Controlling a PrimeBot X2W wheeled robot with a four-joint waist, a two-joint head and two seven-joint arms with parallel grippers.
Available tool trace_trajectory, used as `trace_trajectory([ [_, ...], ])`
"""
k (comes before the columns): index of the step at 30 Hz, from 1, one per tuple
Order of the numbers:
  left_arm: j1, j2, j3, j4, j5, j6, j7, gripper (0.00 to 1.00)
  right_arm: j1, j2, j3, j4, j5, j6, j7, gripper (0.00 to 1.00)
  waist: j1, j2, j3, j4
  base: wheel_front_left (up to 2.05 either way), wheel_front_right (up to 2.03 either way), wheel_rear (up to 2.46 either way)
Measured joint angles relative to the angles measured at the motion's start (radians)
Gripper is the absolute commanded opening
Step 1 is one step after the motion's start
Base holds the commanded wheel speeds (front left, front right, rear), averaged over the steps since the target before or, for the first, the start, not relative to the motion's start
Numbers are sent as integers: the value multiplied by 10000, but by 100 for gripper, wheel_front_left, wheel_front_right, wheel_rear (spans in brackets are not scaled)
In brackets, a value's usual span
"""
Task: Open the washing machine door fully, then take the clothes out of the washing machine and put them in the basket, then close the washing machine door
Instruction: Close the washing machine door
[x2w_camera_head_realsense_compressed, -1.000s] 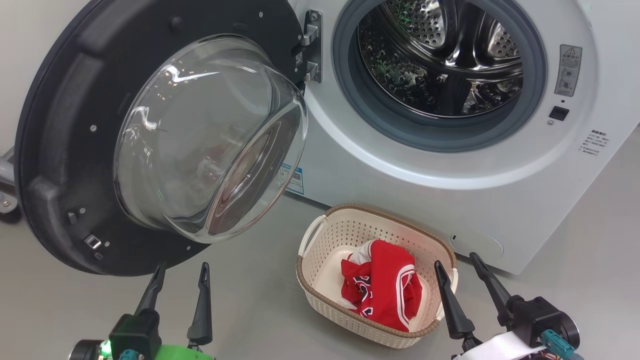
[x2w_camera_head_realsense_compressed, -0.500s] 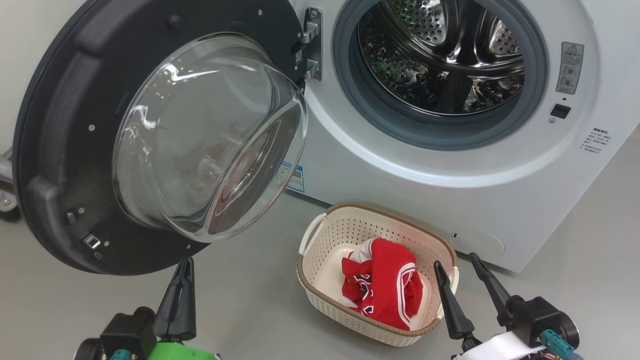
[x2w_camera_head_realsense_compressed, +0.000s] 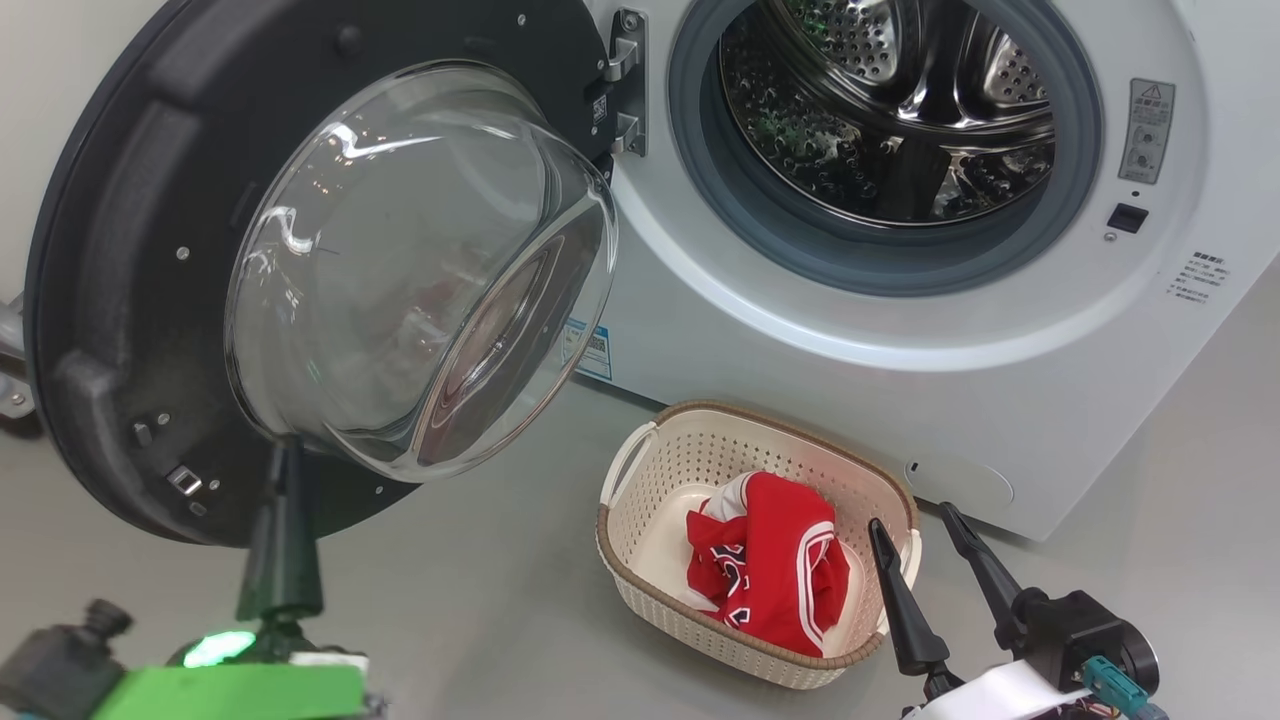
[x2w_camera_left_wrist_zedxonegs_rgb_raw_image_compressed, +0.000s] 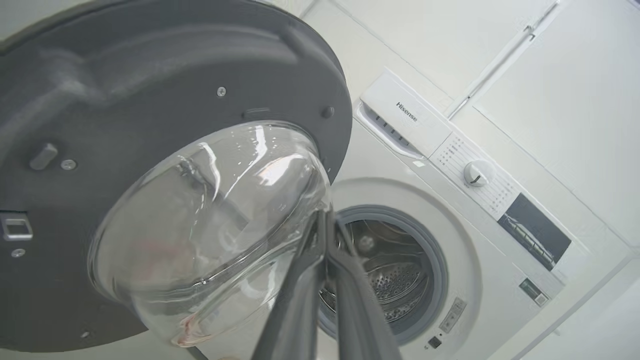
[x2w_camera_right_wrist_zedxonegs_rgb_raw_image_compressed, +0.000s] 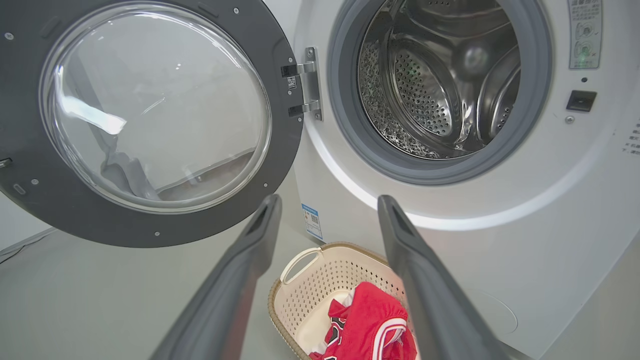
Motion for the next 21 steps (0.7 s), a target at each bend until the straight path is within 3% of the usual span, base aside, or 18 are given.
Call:
trace_trajectory([
  [4,-278,-6,514,-662,-1730,-165,-190,0,-20,0,-13,0,0,0,0,100,0,0,28,14,0,0,0],
  [12,-987,-23,2646,-1565,-2506,-247,-249,0,-58,-2,-29,-4,0,0,0,100,0,0,99,58,0,0,0],
  [21,-1754,1060,4957,-1306,-3377,0,-211,0,-123,-13,-48,-12,-13,0,0,100,0,0,244,100,0,0,0],
])
